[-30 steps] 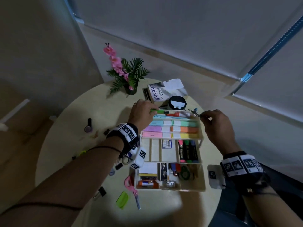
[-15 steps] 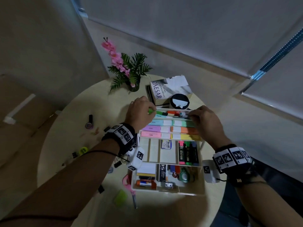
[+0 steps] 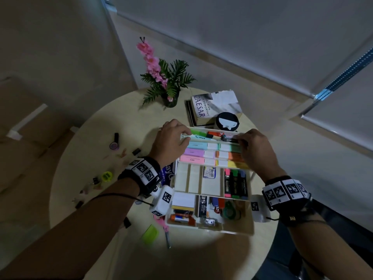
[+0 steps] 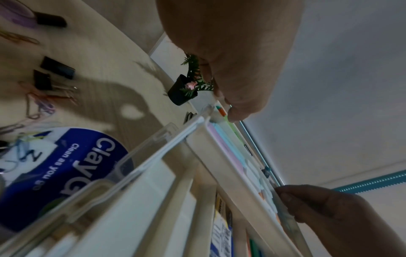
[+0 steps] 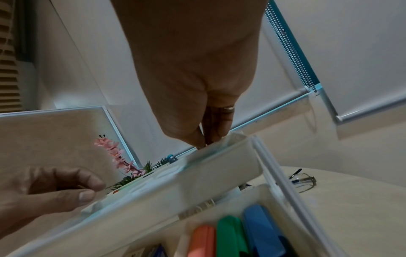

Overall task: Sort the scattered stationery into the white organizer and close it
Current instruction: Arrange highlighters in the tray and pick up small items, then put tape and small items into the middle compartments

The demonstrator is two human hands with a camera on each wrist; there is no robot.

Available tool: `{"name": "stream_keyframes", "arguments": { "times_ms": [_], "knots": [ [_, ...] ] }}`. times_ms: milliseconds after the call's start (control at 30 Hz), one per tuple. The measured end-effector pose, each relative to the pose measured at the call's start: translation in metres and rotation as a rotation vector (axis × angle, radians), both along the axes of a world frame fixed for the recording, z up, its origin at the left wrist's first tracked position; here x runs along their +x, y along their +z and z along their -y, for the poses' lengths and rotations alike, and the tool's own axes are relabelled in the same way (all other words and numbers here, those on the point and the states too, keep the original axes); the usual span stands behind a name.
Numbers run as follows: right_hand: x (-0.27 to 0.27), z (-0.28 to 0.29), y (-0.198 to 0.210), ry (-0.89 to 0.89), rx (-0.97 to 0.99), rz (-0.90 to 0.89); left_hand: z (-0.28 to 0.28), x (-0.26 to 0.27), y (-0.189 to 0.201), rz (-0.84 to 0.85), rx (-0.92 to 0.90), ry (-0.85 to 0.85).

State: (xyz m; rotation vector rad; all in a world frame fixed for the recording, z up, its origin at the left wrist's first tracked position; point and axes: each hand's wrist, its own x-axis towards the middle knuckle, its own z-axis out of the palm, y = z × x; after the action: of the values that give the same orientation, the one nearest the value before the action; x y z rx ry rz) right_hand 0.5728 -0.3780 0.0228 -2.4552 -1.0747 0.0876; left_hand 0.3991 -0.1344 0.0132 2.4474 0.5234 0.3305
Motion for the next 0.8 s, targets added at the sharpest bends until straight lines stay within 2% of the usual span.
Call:
{"name": "stream_keyframes", "arguments": {
  "times_ms": [133, 233, 400, 500, 633, 733, 800],
  "knots": [
    [-0.012, -0.003, 0.004, -0.019, -0.02, 0.024, -0.011, -0.04, -0.001, 0.024, -0.046, -0.035],
    [-0.038, -0.016, 0.006, 0.036, 0.006, 0.024, -0.023, -0.08, -0.003, 0.035, -0.078, -0.025],
    [-0.119, -0.054, 0.011, 0.227, 0.108, -0.074, -0.051, -0.158, -0.023, -0.027, -0.19, 0.021],
    [-0.183, -0.078, 0.0, 0.302, 0.109, -0.202, -0.062, -0.207, -0.038, -0.082, -0.23, 0.073],
    [-0.261, -0.106, -0.032, 0.403, -0.048, -0.365, -0.072, -0.265, -0.054, -0.164, -0.301, 0.09],
    [-0.296, -0.125, -0.054, 0.359, -0.229, -0.42, -0.077, -0.299, -0.063, -0.196, -0.376, 0.094],
    [-0.306, -0.138, -0.064, 0.289, -0.248, -0.434, -0.081, -0.317, -0.068, -0.204, -0.413, 0.097]
  ]
}}
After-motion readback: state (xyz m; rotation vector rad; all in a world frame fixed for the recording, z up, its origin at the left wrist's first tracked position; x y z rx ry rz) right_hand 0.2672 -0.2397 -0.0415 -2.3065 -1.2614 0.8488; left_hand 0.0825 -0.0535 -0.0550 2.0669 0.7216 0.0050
